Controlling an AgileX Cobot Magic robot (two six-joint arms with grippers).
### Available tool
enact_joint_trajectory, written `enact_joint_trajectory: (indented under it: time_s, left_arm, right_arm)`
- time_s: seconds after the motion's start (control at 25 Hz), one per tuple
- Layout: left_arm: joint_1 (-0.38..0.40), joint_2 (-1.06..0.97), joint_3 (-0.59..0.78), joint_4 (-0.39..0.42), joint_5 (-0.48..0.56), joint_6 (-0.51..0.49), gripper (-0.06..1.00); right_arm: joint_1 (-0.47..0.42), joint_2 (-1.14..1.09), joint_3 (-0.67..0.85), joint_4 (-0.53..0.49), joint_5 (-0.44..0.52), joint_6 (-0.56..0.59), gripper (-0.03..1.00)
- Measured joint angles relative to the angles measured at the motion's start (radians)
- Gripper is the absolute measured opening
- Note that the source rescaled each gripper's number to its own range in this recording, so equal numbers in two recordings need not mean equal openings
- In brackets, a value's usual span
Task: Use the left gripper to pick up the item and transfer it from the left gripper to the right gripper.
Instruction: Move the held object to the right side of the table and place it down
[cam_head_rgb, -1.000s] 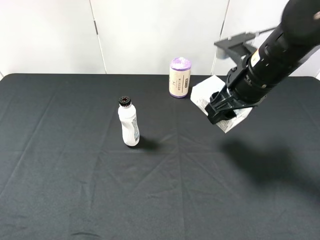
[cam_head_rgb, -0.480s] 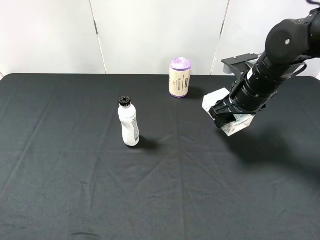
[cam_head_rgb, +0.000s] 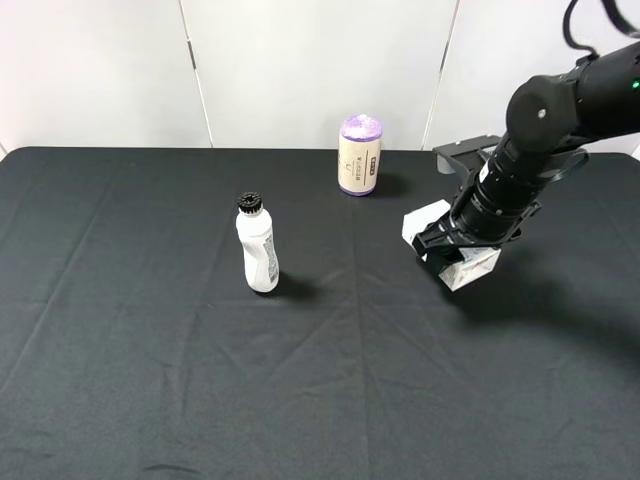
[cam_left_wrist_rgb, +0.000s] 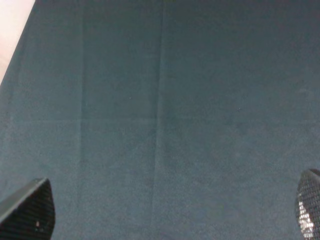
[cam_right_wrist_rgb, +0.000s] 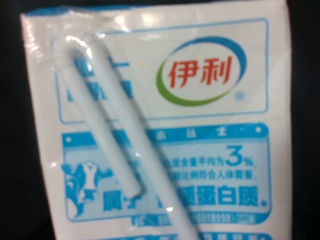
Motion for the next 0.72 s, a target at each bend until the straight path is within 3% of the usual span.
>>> enact_joint_trajectory:
  time_s: [0.72]
  left_arm:
    - [0.0,0.0,0.0,0.0,0.0,0.0,0.93]
  right_arm:
    - [-0.001,0.074,0.0,0.026,-0.001,0.0,0.0]
